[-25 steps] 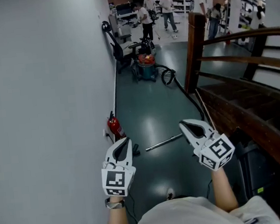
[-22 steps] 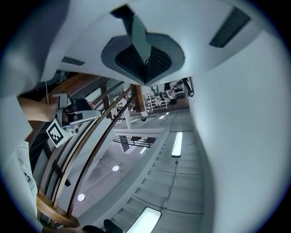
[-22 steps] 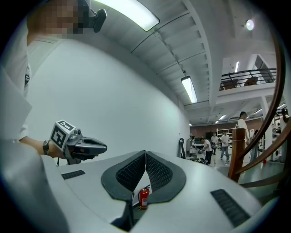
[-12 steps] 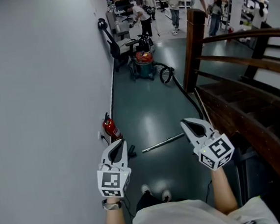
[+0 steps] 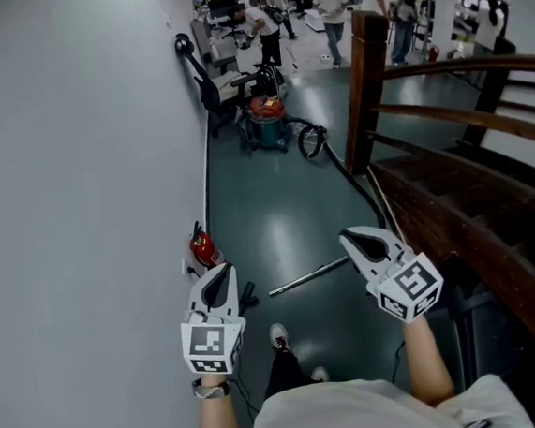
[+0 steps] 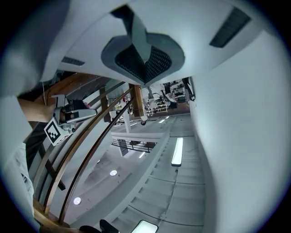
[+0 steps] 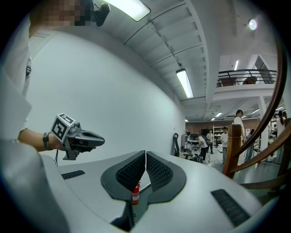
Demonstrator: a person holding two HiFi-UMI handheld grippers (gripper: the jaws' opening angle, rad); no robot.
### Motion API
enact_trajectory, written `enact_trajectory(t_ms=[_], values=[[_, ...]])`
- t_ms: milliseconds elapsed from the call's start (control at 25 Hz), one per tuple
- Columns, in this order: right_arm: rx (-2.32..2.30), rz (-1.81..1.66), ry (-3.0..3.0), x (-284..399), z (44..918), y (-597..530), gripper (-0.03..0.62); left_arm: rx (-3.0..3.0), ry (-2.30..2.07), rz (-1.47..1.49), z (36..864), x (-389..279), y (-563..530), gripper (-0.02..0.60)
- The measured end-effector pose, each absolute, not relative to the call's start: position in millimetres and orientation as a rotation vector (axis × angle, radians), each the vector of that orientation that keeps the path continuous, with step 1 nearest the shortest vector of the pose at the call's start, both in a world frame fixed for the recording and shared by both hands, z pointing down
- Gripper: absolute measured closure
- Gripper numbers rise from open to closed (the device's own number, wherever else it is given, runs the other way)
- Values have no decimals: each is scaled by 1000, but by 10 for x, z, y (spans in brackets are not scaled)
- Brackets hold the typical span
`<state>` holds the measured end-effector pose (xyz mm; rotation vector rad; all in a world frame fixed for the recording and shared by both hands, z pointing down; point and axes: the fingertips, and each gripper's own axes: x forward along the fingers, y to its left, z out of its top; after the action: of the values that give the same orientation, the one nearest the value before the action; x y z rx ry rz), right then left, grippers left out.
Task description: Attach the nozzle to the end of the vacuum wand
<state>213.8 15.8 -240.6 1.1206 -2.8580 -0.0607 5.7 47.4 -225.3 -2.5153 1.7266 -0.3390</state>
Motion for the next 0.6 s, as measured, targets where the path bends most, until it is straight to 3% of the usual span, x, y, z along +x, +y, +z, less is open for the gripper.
enact_trajectory(t_ms=[600], values=[[1091, -98, -2790, 1549, -2206, -1088, 565, -2599, 1658, -382, -1918, -412, -949, 583]])
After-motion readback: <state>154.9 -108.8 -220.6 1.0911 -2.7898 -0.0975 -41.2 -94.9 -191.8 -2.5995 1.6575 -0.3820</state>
